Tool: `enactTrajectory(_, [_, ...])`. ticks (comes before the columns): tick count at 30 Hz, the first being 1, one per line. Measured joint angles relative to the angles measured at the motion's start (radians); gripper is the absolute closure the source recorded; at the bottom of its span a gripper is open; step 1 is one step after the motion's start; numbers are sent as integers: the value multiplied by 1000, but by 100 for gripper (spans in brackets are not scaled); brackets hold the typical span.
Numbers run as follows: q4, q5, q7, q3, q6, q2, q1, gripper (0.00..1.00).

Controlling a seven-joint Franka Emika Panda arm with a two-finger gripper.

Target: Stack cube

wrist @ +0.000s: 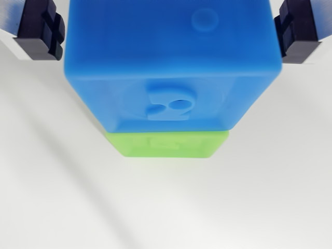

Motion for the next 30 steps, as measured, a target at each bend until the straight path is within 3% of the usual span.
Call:
enactTrajectory(14, [-7, -8, 5, -5, -45, -55, 4, 0])
enactTrajectory(30, [-12, -36, 25, -12, -173, -192, 5, 0])
